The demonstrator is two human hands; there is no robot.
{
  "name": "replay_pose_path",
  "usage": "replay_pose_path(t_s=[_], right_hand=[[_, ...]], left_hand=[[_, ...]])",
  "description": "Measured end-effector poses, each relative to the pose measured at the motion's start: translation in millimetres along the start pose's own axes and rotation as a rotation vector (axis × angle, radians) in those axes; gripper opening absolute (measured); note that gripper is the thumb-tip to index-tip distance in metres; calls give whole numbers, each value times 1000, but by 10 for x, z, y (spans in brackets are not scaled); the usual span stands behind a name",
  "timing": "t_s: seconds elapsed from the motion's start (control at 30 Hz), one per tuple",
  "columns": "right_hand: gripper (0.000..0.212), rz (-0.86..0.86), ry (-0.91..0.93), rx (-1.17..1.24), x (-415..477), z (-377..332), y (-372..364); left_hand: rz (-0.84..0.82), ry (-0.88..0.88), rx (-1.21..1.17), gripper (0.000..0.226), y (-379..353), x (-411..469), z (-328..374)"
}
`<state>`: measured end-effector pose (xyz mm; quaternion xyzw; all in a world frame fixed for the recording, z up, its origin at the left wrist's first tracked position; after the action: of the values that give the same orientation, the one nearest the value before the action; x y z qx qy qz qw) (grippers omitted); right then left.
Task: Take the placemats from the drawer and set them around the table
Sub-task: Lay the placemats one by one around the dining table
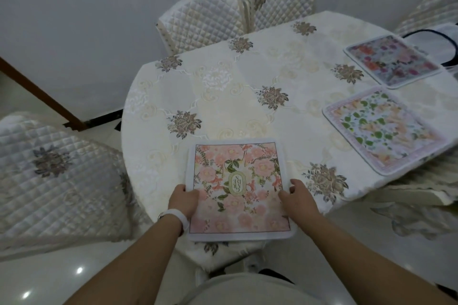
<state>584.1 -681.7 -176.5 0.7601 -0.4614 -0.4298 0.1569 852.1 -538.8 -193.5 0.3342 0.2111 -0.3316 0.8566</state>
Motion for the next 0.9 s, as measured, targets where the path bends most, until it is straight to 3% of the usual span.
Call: replay_pose_path(t_s=[0.1,0.23,0.47,0.77,0.9], right_hand=[[21,-69,-71,130,147,49,33],[4,-144,-41,150,243,16,34],[10,-155,134,101,238,-344,-126],[14,-262,349,-3,-105,-959,-682],[16,-299,418,-63,-426,-1198,-1065]], left_hand=[[21,-16,23,8,-1,-28,14],[59,-48,-9,10,-24,-131,21],[173,-96,-72,5,184,-386,-43],[338,-16,-384,20,954,-805,-552],[432,5,-425,10,1367,-989,-913]])
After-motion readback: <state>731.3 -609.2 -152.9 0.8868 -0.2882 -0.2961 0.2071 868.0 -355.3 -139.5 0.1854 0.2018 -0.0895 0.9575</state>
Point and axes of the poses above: each hand's wrist, its own x-axis towards the middle knuckle, its own y-axis out of the back of the hand, z = x × y, the point moved 2 cm from there along x, towards the middle knuckle, and after that the axes turned 7 degrees about -x, right-handed, at the moved point
